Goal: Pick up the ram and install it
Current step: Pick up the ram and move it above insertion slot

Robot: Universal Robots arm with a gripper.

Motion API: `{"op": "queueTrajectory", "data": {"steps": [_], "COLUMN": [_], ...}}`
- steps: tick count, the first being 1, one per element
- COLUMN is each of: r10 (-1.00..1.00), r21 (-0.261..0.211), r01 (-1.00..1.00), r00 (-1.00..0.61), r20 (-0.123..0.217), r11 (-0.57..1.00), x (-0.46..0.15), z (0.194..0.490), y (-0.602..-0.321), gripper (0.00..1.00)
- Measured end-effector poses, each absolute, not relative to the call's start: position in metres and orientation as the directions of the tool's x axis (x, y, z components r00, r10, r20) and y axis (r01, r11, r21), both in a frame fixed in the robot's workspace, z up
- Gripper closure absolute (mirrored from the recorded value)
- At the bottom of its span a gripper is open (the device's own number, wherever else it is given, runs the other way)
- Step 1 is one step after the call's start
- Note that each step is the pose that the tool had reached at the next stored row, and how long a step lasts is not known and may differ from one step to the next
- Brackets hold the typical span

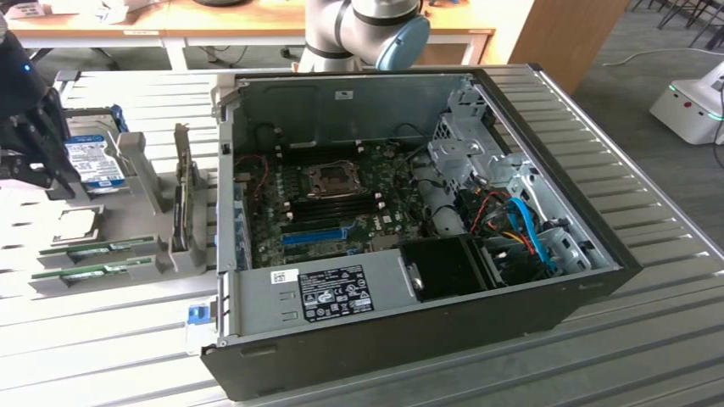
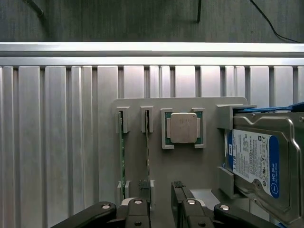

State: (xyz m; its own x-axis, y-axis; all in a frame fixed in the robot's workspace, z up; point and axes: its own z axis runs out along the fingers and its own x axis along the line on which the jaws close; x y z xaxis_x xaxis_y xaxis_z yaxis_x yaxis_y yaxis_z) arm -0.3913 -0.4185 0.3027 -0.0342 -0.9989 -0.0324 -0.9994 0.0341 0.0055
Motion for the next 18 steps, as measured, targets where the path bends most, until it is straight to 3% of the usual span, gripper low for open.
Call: {"op": "queueTrajectory", "data": {"steps": [18], "r10": [-0.999], "r21": [0.005], "r01": [-0.999], "r00": [-0.033], "r20": [-0.032], "r11": [0.033], "x": [-0.392], "z": [0.288], "y": [-0.421], "gripper": [0.68]}}
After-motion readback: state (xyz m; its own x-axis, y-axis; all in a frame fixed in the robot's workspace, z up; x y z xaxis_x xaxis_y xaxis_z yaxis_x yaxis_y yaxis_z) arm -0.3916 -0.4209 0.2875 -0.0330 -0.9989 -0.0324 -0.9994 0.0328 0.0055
